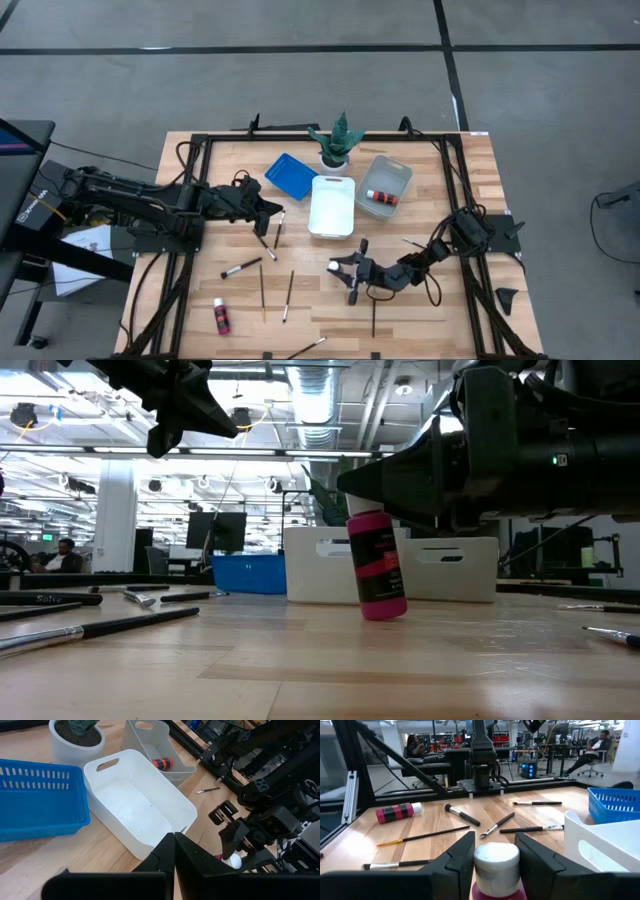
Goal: Pick & Place Paint Supplies
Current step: Put the pink paint bottle into the gray bin
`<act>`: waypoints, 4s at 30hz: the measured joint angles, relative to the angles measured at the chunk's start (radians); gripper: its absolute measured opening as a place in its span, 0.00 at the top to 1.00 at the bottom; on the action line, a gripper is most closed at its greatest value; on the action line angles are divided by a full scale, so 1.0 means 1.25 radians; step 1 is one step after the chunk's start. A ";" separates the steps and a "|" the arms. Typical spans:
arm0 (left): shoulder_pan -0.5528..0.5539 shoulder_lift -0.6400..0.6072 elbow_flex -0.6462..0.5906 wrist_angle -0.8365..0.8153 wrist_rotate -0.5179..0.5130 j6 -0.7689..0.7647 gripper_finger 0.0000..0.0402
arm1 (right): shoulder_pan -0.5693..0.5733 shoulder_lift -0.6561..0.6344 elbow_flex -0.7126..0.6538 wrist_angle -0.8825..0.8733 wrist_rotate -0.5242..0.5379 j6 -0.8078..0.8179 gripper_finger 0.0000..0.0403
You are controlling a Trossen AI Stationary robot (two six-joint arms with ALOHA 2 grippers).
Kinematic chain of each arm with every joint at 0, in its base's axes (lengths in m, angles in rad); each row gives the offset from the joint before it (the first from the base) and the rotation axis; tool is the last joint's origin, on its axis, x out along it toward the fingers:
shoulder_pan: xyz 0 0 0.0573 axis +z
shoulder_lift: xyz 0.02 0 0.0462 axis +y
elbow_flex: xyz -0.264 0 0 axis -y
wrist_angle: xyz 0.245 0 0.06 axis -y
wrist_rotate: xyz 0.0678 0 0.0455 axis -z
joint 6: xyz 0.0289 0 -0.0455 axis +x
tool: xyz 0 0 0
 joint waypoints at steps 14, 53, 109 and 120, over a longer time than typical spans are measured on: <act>0.000 0.000 0.000 0.000 0.027 -0.006 1.00 | -0.013 0.003 -0.002 -0.016 -0.001 0.072 0.46; -0.141 0.000 0.000 0.001 -0.093 0.108 1.00 | -0.136 -0.472 0.364 -1.470 -0.508 0.109 0.43; -0.157 0.000 0.000 0.000 -0.103 0.106 1.00 | -0.181 -0.280 0.439 -1.490 -0.524 0.043 0.71; -0.156 0.000 0.000 0.000 -0.103 0.128 1.00 | -0.215 -0.326 0.563 -1.725 -0.474 0.102 0.72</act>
